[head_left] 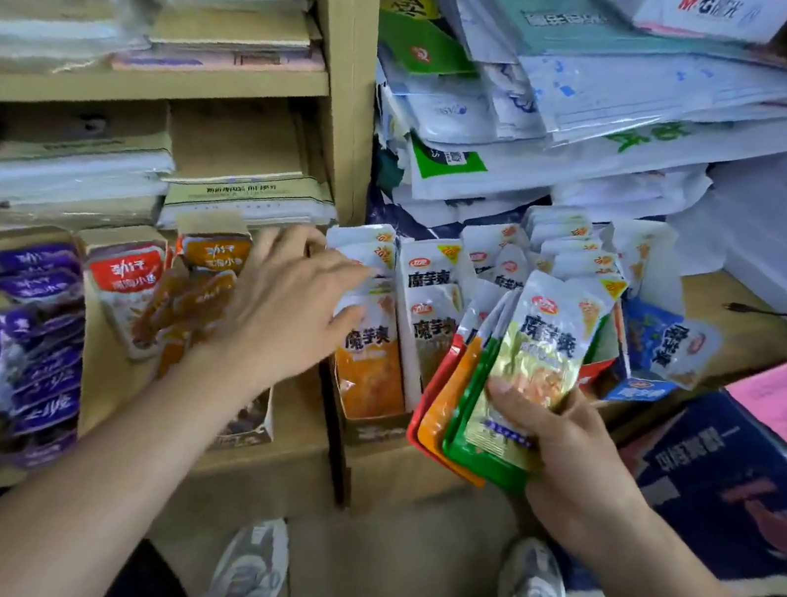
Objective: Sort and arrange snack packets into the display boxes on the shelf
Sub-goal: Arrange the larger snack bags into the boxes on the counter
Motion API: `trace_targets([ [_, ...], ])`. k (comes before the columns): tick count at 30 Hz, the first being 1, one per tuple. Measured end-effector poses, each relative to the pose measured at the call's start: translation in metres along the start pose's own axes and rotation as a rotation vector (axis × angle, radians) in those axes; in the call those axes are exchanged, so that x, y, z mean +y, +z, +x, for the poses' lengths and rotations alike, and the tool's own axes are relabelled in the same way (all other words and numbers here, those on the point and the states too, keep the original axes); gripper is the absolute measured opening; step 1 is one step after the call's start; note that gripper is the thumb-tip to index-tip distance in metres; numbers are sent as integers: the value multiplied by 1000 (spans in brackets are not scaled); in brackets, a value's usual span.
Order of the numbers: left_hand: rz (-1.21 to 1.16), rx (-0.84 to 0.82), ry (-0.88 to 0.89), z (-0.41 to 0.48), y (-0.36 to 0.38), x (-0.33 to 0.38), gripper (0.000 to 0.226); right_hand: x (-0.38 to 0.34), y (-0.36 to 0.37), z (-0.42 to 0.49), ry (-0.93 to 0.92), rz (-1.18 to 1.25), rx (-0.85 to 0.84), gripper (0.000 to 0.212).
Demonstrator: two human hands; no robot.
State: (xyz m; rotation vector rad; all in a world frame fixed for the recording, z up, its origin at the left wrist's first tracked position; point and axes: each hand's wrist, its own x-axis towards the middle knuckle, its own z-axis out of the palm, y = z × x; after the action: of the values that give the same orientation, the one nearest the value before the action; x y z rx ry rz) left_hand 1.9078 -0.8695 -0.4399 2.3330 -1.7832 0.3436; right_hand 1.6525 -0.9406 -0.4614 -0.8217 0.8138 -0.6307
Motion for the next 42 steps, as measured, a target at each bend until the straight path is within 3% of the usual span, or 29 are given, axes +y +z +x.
trace_targets([
  [3, 69, -10, 3, 2, 12, 5, 47, -2, -4, 0, -26, -39, 57, 47],
  [8, -20, 32, -47, 3, 20, 7, 32, -1, -9, -5, -69, -110, 112, 34],
  [12, -158, 84, -59, 1, 14, 3, 10, 1, -8, -4, -70, -140, 120, 34],
  [15, -402, 142, -50, -10, 5, 2, 5, 1, -7, -4, -75, -137, 123, 33],
  [18, -612, 302, -105, -22, -3, 0, 9, 0, -5, -6, -76, -122, 129, 31],
  [24, -764, 705, -247, -20, -24, -10, 9, -1, -5, -10, -69, -108, 131, 34],
  [27, -871, 790, -319, -16, -32, -13, 5, -3, -5, -12, -69, -96, 127, 37],
  [31, -977, 702, -335, -12, -28, -22, 9, -6, -6, -13, -56, -80, 140, 38],
  [36, -1378, 475, -348, -6, -25, -33, 22, -8, -7, -12, -51, -59, 124, 46],
  [42, -1456, 266, -295, -12, -28, -32, 34, -10, -4, -13, -58, -51, 83, 40],
])
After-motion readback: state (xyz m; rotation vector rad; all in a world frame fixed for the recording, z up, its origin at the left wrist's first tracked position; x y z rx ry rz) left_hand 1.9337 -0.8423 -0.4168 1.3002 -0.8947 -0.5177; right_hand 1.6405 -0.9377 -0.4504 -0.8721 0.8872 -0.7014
